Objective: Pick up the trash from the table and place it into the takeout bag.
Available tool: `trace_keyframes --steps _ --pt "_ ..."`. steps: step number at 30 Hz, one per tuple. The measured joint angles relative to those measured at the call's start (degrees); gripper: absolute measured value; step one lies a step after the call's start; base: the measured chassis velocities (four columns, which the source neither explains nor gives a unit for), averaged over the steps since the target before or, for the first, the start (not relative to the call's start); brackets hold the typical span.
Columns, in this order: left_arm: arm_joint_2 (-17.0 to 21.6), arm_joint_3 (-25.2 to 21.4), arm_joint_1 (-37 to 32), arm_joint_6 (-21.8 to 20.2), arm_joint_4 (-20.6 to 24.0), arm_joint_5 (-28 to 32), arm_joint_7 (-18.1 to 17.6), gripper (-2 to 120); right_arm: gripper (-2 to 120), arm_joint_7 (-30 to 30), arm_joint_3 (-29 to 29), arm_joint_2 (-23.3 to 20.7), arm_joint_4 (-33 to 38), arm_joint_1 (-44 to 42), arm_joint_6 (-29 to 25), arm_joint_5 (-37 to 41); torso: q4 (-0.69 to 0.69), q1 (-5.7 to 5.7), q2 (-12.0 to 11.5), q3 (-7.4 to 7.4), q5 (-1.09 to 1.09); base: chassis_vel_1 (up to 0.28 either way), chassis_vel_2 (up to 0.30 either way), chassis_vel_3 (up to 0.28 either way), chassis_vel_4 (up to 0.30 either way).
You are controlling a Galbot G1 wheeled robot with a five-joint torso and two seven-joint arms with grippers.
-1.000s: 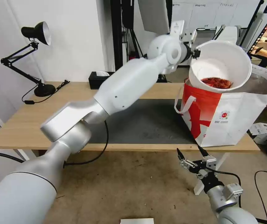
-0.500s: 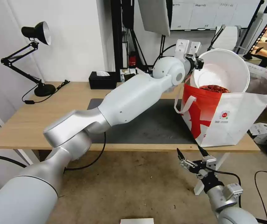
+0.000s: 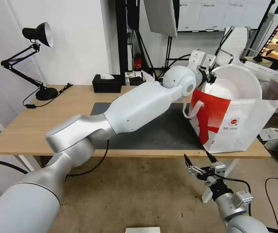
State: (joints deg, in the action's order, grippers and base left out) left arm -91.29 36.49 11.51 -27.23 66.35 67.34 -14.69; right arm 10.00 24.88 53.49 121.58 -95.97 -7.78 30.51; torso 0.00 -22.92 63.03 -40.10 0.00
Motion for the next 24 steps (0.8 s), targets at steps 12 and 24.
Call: trace_keyframes --steps 12,24 --pt "0.0 2.3 -1.1 -0.4 0.7 0.4 0.1 11 100 0.0 0.0 0.0 0.0 0.0 0.0 0.0 0.0 0.0 0.0 0.0 0.0 0.0 0.0 0.0 0.0" --pt "0.1 1.1 -0.6 0.9 2.8 1.6 -1.8 58 100 0.0 0.0 0.0 0.0 0.0 0.0 0.0 0.0 0.0 0.0 0.0 0.0 0.0 0.0 0.0 0.0"
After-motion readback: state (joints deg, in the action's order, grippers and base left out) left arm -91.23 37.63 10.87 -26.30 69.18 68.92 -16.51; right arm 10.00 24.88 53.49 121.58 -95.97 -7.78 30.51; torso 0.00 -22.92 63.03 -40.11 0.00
